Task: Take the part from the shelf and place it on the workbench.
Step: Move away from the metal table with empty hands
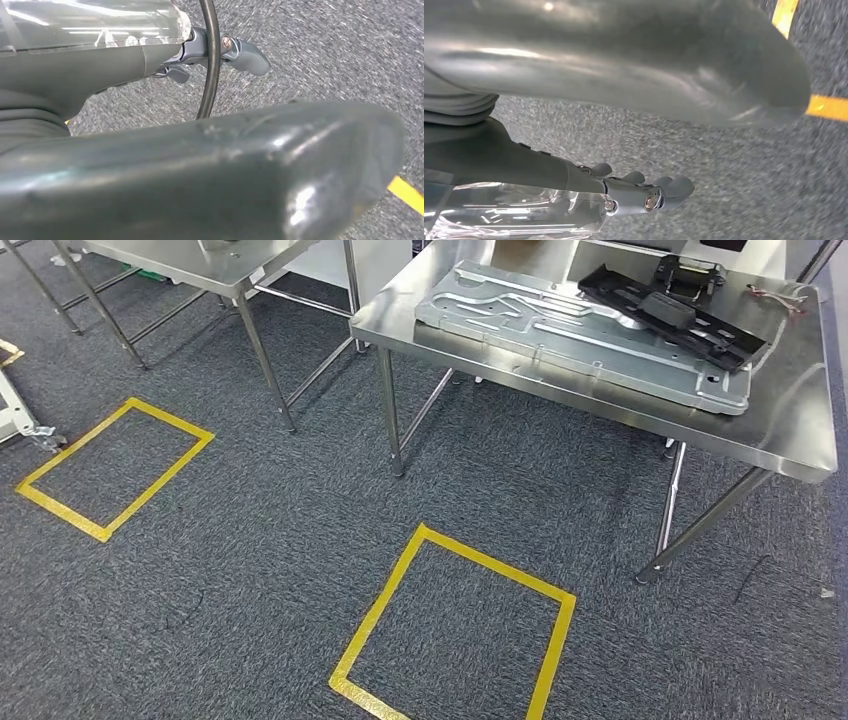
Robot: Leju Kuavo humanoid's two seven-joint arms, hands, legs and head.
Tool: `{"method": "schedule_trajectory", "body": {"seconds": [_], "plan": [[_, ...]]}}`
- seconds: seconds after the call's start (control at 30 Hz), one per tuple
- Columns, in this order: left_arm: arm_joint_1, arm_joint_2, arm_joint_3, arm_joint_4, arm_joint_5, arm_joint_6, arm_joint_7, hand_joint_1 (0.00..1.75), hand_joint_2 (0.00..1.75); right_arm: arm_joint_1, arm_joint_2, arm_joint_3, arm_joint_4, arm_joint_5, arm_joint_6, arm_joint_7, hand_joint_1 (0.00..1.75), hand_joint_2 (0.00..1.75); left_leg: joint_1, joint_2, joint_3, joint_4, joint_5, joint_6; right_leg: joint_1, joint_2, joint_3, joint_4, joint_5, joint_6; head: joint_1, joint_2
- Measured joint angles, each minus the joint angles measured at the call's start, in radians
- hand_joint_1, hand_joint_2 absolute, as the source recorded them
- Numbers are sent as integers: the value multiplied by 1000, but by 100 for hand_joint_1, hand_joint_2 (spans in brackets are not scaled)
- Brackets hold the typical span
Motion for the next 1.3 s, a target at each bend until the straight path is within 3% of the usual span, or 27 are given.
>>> {"method": "schedule_trajectory", "body": {"seconds": [0.07, 0.13, 0.2, 0.27, 0.33, 0.37, 0.4, 0.43, 0.5, 0.57, 0.63, 0.7, 0.77, 0.83, 0.87, 0.9, 0.97, 1.03, 1.07, 1.13, 1.17, 1.23, 1.3], "plan": [[-1, 0, 1, -2, -4, 0, 0, 0, 0, -3, -1, -1, 3, 5, 4, 0, 0, 0, -8, 17, 24, -48, 1, 16, 4, -17, 0, 5, -4, 10, 0, 0], [1, -1, 2, -4, -8, 0, 0, 0, 0, -10, -2, -2, 5, 13, 13, 2, 0, 0, -7, 2, 16, -55, 4, 30, 6, -26, 2, 8, -7, 21, 0, 0], [1, -1, 3, -4, -11, 1, 1, 0, 0, -13, -6, -2, 8, 23, 25, 4, 0, 0, 0, -16, 13, -64, 12, 44, 4, 12, -14, 46, -37, 31, 1, 0], [-2, -2, 3, -5, -15, 2, 2, 0, 0, -11, -9, -4, 11, 29, 32, 7, 0, 0, 2, -35, 7, -66, 20, 54, -1, 70, -70, 164, -105, 36, 1, 0], [-3, -2, 4, -5, -15, 2, 3, 0, 0, -9, -11, -5, 15, 33, 35, 9, 0, 0, 0, -58, -1, -65, 23, 57, -4, 88, -136, 290, -150, 39, 1, 0], [-2, -2, 4, -5, -16, 2, 3, 0, 0, -8, -12, -5, 17, 35, 36, 10, 0, 0, 0, -72, -2, -64, 24, 57, -4, 90, -149, 309, -142, 39, 1, 0], [-1, -2, 4, -6, -16, 2, 3, 0, 0, -8, -13, -5, 18, 37, 39, 11, 0, 0, -1, -85, -2, -63, 25, 56, -4, 92, -143, 286, -114, 38, 1, 0], [-1, -2, 5, -6, -17, 2, 3, 0, 0, -7, -14, -6, 19, 41, 42, 11, 0, 0, -1, -98, -1, -62, 26, 55, -4, 99, -119, 227, -71, 35, 1, 0], [-2, -3, 7, -6, -22, 2, 3, 0, 0, -6, -18, -9, 21, 50, 52, 11, 0, 0, -2, -122, -3, -57, 27, 50, -4, 142, -65, 89, -1, 27, 1, 0], [-5, -4, 10, -6, -27, 2, 3, 0, 0, -6, -22, -12, 24, 62, 62, 11, 0, 0, -2, -142, -11, -54, 31, 38, -3, 167, -45, 27, 19, 23, 1, 0], [-4, -4, 16, -7, -30, 2, 3, 0, 0, -8, -24, -13, 25, 72, 69, 11, 0, 0, 0, -158, -19, -55, 36, 26, -4, 149, -46, 22, 23, 17, 1, 0], [-1, -3, 19, -7, -32, 2, 3, 0, 0, -9, -25, -14, 26, 78, 73, 11, 0, 0, -1, -127, -34, -27, 16, 16, -9, 125, -43, 13, 30, 5, 1, 0], [-3, -4, 20, -7, -33, 2, 3, 0, 0, -6, -25, -15, 27, 83, 75, 11, 0, 0, 0, -74, -80, 77, -47, 6, -10, 97, -42, 8, 33, -4, 0, 0], [-6, -4, 21, -7, -34, 2, 3, 0, 0, -3, -27, -16, 30, 88, 78, 12, 0, 0, 5, -54, -136, 205, -104, -4, -8, 68, -44, 9, 32, -6, 0, 0], [-5, -5, 22, -7, -34, 2, 4, 0, 0, -3, -28, -17, 31, 92, 80, 12, 0, 0, 7, -51, -146, 233, -109, -7, -8, 54, -45, 9, 31, -6, 0, 0], [-3, -4, 22, -8, -35, 2, 4, 0, 0, -4, -29, -18, 33, 95, 83, 12, 0, 0, 9, -48, -136, 220, -94, -9, -8, 41, -44, 10, 30, -4, 0, 0], [-1, -4, 25, -9, -37, 2, 6, 0, 0, -6, -30, -18, 36, 102, 87, 12, 0, 0, 10, -20, -61, 89, -33, -8, -8, 17, -39, 12, 25, 2, 0, 0], [-4, -5, 27, -11, -40, 2, 8, 0, 0, -7, -30, -19, 38, 107, 88, 12, 0, 0, 5, 14, 4, -29, 2, 1, -3, -4, -34, 16, 17, 13, 0, 0], [-4, -5, 27, -12, -41, 2, 9, 0, 0, -8, -31, -20, 39, 109, 88, 12, 0, 0, 2, 21, 14, -52, 5, 7, -1, -13, -33, 18, 15, 18, 0, 0], [-2, -5, 29, -12, -44, 2, 10, 0, 0, -13, -31, -20, 40, 113, 88, 14, 0, 0, -2, 3, 8, -55, 6, 18, 0, -26, -30, 18, 12, 29, 0, 0], [1, -6, 31, -12, -46, 2, 11, 0, 0, -15, -32, -20, 40, 117, 88, 15, 0, 0, -1, -7, 8, -58, 8, 24, -3, -17, -29, 22, 7, 36, 1, 0], [0, -7, 35, -13, -47, 2, 11, 0, 0, -16, -33, -20, 41, 124, 88, 18, 0, 0, 3, -25, 9, -65, 16, 39, -8, 33, -51, 77, -35, 46, 1, 0], [-3, -8, 38, -13, -48, 2, 12, 0, 0, -14, -34, -21, 43, 128, 88, 21, 0, 0, 2, -45, 5, -66, 21, 46, -11, 80, -113, 206, -104, 49, 0, 0]]}}
